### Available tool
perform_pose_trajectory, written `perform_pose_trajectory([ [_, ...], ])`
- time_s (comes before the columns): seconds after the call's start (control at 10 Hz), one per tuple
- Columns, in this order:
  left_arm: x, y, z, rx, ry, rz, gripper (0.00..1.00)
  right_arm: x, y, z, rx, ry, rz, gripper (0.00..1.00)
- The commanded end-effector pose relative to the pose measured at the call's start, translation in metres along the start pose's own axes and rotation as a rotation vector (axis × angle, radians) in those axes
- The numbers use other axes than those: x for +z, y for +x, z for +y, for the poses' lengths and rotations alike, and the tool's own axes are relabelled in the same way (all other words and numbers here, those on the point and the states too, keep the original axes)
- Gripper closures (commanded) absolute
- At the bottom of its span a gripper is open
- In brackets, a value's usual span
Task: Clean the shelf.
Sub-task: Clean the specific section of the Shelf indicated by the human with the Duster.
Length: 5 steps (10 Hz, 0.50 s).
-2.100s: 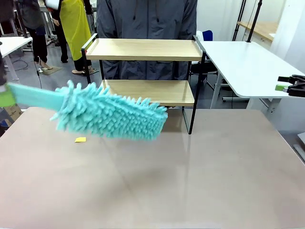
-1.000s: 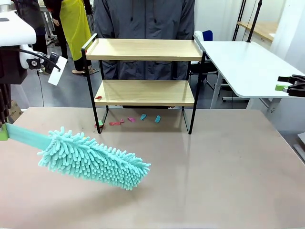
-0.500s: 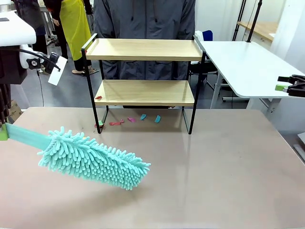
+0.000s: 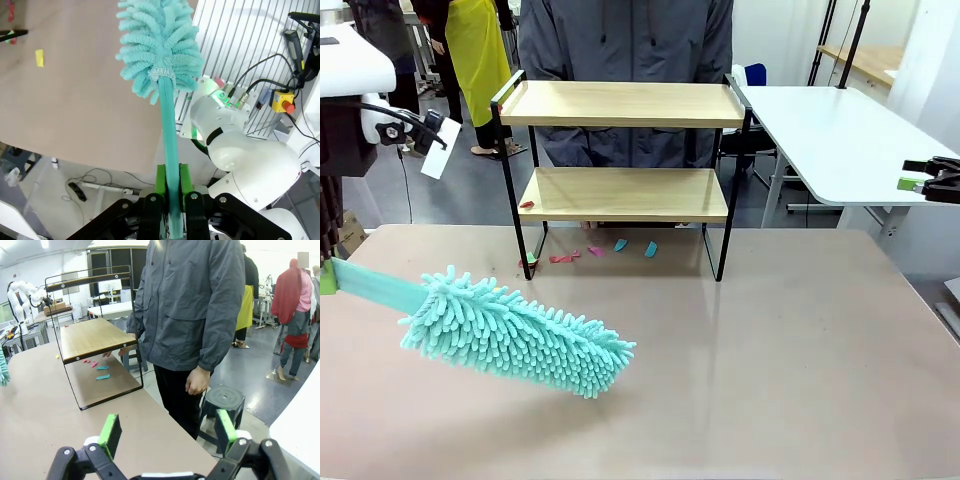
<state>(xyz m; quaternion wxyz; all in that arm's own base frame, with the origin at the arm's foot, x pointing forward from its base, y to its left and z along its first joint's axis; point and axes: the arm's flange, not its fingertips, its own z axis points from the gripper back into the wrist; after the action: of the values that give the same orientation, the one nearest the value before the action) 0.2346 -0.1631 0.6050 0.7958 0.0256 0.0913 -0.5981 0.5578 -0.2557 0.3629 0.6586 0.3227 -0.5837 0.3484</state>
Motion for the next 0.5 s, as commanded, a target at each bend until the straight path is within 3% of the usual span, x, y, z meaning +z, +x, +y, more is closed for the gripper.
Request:
perform_pose_trajectory([
  [0.0, 0.0046, -0.0016, -0.0027, 0.013, 0.002, 0.006, 0.87, -0.0007, 0.0050, 0.0012, -0.015, -0.005, 0.005, 0.00],
  [0.4, 0.0046, -0.0016, -0.0027, 0.013, 0.002, 0.006, 0.87, -0.0007, 0.0050, 0.0012, -0.015, -0.005, 0.005, 0.00],
])
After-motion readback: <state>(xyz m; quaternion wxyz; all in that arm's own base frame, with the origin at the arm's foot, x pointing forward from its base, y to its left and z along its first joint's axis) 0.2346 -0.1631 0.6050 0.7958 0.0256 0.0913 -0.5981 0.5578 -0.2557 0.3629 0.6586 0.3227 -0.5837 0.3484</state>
